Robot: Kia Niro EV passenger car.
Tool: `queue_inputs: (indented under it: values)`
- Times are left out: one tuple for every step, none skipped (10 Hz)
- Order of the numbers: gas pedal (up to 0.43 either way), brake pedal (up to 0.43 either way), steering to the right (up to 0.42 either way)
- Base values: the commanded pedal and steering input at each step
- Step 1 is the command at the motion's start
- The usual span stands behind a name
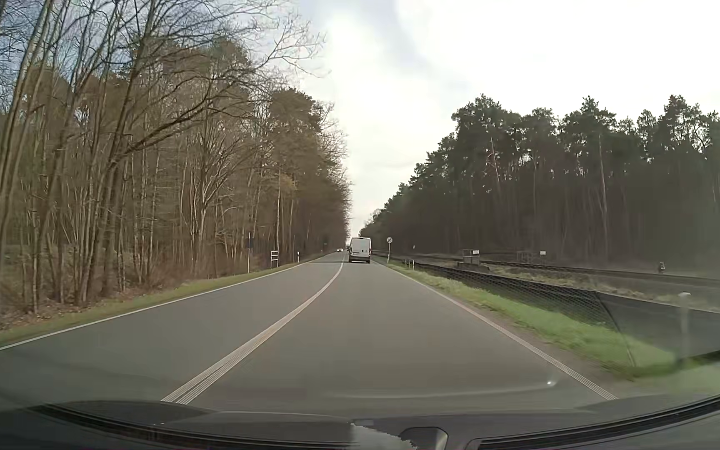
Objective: Follow the waypoints while adhering to traffic rules and regulations
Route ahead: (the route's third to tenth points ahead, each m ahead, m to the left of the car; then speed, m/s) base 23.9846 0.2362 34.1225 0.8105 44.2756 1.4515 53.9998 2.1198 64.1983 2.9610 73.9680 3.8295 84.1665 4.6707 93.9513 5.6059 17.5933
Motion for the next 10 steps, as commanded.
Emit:
queue_inputs:
  values:
    - [0.039, 0.0, -0.015]
    - [0.047, 0.0, -0.014]
    - [0.059, 0.0, -0.014]
    - [0.067, 0.0, -0.014]
    - [0.079, 0.0, -0.013]
    - [0.079, 0.0, -0.013]
    - [0.079, 0.0, -0.012]
    - [0.087, 0.0, -0.012]
    - [0.087, 0.0, -0.011]
    - [0.087, 0.0, -0.011]
